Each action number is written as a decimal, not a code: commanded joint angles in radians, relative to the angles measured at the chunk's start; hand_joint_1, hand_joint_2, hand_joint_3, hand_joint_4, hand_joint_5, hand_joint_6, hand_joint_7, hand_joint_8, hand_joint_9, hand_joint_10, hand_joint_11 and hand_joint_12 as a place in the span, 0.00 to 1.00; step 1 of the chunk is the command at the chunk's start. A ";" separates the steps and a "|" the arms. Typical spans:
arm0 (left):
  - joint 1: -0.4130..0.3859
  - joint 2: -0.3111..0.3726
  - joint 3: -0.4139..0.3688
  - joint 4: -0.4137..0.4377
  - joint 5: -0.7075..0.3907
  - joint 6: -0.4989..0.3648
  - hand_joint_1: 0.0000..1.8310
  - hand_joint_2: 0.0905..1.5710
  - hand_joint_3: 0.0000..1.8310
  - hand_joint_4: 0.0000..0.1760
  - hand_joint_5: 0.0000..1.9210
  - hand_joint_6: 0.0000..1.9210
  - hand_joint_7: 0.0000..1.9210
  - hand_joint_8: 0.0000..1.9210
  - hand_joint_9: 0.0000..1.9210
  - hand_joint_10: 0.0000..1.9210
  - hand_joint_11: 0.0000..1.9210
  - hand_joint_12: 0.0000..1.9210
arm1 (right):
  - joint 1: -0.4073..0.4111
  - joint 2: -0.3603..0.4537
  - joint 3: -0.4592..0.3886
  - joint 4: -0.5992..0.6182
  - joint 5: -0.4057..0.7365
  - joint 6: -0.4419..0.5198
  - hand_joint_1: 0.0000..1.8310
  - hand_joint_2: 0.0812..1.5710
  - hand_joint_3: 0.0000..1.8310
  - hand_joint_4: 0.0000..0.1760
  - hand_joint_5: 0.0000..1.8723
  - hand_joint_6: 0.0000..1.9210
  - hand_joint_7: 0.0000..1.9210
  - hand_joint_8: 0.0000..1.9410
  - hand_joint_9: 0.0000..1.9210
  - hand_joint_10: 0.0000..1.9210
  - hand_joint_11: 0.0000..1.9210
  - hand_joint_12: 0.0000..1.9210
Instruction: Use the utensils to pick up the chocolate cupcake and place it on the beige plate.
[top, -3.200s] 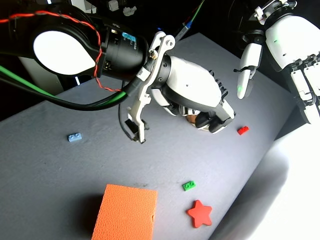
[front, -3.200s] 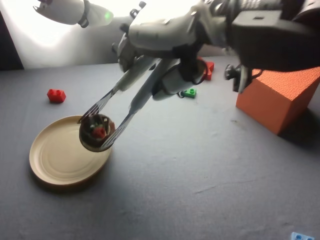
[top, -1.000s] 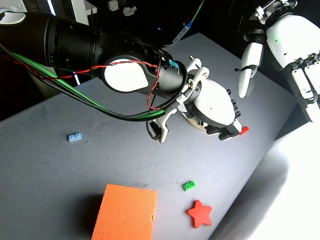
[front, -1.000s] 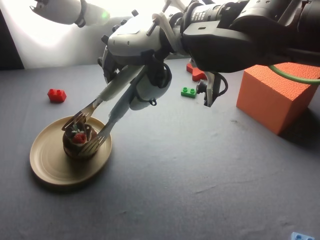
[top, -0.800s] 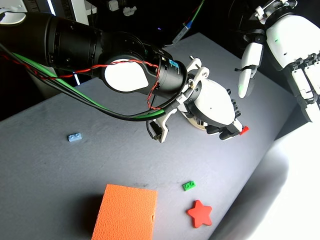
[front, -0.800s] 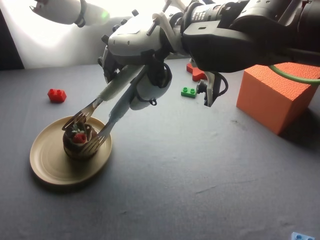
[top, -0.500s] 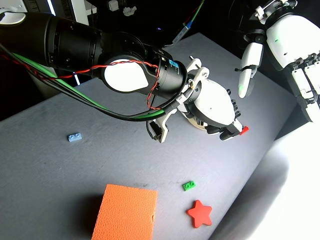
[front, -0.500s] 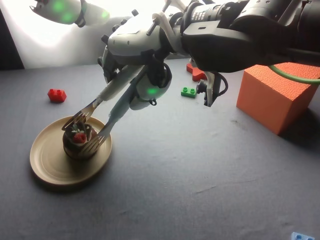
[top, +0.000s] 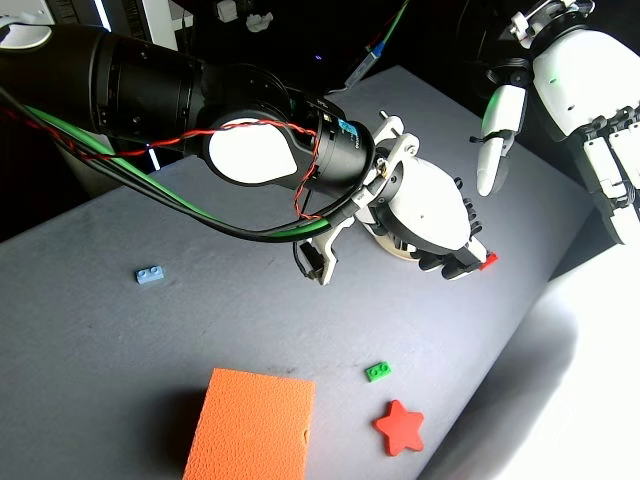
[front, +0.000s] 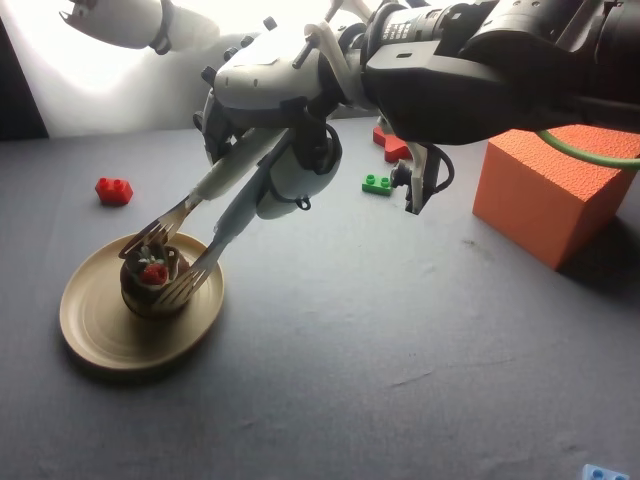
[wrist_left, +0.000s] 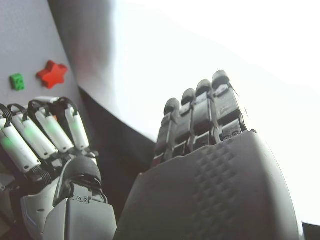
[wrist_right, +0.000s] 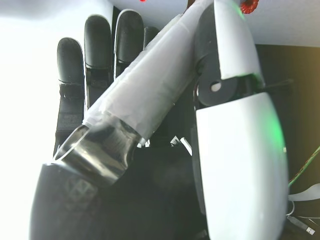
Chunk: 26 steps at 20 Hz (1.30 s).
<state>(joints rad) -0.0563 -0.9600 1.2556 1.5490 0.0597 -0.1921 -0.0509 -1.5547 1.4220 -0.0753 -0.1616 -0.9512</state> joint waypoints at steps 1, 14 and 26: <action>-0.014 0.009 0.001 0.009 0.005 0.000 0.00 0.69 0.00 0.00 0.03 0.00 0.01 0.00 0.01 0.00 0.00 0.00 | 0.020 0.002 0.003 0.004 0.127 0.013 0.66 0.74 0.00 0.00 0.49 0.61 0.42 0.61 0.32 0.41 0.10 0.73; -0.014 0.009 0.001 0.009 0.005 0.000 0.00 0.69 0.00 0.00 0.02 0.00 0.00 0.00 0.00 0.00 0.00 0.00 | 0.017 0.003 0.004 0.003 0.131 0.001 0.67 0.74 0.00 0.00 0.51 0.60 0.39 0.62 0.30 0.36 0.08 0.73; -0.014 0.009 0.002 0.009 0.005 0.000 0.00 0.69 0.00 0.00 0.02 0.00 0.00 0.00 0.00 0.00 0.00 0.00 | 0.018 0.002 0.004 0.004 0.144 -0.007 0.62 0.72 0.00 0.00 0.48 0.57 0.41 0.24 0.28 0.33 0.07 0.73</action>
<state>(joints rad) -0.0563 -0.9600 1.2556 1.5490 0.0597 -0.1921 -0.0509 -1.5547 1.4220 -0.0753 -0.1467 -0.9623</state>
